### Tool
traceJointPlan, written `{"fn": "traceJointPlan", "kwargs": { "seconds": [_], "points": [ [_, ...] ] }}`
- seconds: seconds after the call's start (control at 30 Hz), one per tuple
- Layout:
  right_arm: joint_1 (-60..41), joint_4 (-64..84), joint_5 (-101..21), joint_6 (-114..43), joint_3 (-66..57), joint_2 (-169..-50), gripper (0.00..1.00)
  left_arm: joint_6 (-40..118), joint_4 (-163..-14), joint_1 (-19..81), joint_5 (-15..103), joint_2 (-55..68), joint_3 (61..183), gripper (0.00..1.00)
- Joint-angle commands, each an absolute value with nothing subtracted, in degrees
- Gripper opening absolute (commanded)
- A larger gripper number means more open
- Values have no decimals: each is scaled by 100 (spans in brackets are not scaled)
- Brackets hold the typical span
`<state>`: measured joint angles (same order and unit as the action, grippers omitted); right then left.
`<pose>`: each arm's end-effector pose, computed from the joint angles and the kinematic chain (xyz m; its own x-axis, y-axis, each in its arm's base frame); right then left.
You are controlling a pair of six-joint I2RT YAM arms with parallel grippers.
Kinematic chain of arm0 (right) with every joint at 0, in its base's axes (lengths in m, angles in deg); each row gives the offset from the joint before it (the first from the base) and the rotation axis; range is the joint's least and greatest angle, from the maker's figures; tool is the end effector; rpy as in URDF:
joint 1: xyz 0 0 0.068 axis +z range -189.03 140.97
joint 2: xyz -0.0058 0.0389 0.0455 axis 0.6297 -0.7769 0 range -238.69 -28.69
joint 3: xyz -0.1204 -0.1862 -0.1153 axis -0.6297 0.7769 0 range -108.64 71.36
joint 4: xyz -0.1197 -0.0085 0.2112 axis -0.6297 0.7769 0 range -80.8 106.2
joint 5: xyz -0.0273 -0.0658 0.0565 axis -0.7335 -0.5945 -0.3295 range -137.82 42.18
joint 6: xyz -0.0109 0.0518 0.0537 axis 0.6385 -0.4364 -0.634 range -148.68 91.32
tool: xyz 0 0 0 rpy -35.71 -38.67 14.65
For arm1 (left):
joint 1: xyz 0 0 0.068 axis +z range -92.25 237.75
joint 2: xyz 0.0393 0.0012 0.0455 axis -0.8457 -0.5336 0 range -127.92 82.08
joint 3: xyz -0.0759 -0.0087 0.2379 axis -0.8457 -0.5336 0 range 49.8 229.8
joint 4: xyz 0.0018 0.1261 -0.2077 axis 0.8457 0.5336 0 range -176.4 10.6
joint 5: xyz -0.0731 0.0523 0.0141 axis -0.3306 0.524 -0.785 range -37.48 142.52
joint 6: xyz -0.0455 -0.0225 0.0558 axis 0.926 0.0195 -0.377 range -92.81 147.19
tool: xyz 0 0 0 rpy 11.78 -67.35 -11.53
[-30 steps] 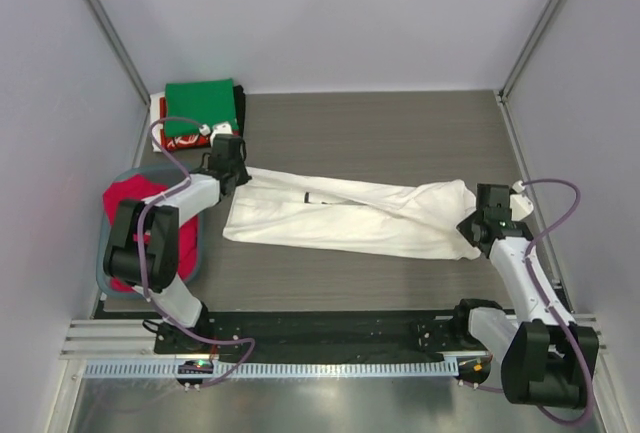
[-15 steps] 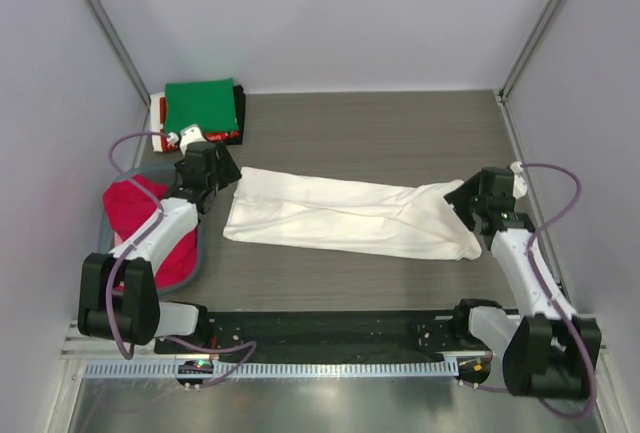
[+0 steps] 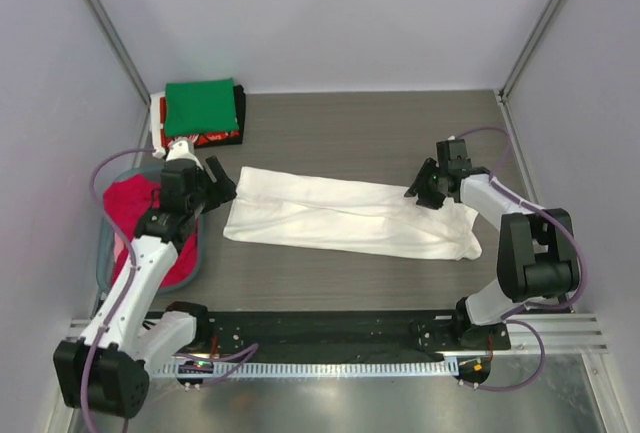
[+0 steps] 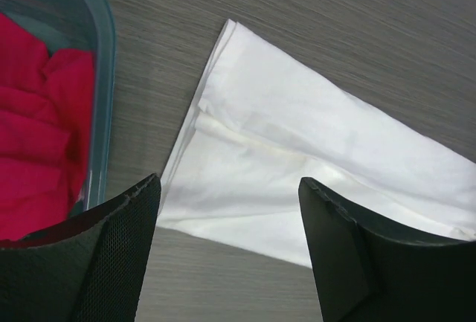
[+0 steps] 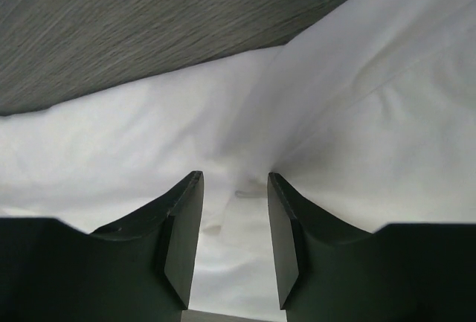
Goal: Fold and stack the t-shirts
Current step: Fold the tshirt
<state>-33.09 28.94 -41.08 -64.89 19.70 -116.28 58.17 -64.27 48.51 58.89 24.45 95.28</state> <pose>0.3024 0.0388 0.1567 -0.7624 0.5106 -0.3976 0.3493 0.8419 0.4113 0.2355 -0.0312 0.2502 -0.5122 -0.4350 -0.7406 -0.2270 0.9002 -0.3717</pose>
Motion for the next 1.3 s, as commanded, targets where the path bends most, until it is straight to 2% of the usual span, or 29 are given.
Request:
{"fn": "traceJointPlan", "kwargs": {
  "seconds": [0.0, 0.23, 0.47, 0.77, 0.87, 0.93, 1.07, 1.27],
  "points": [
    [-3314, 2844, -4246, -6076, 1739, -11693, 46, 5655, -5609, 4861, 5744, 3195, 9436, 76],
    [-3244, 2879, -4246, -5962, 2064, -11562, 44, 5251, -4984, 4861, 6086, 4076, 9463, 79],
    [-2893, 3142, -4132, -6216, 2582, -10886, 42, 5277, -5090, 4852, 6104, 4033, 9428, 79],
    [-2207, 4135, -4088, -6841, 3084, -8926, 42, 5259, -5124, 4861, 6096, 4094, 9419, 79],
    [-2206, 4470, -4306, -6771, 2953, -8617, 42, 5128, -5273, 4852, 5466, 3928, 9454, 79],
    [-2206, 4541, -4693, -6683, 2742, -8625, 44, 5189, -5405, 4774, 5015, 3421, 9541, 79],
    [-2372, 4584, -5247, -6595, 2294, -9466, 45, 5171, -5239, 3827, 5567, 1935, 10252, 80],
    [-3058, 4550, -5099, -6744, 2056, -10532, 45, 5426, -5379, 3367, 5454, -312, 11378, 78]
  ]
}}
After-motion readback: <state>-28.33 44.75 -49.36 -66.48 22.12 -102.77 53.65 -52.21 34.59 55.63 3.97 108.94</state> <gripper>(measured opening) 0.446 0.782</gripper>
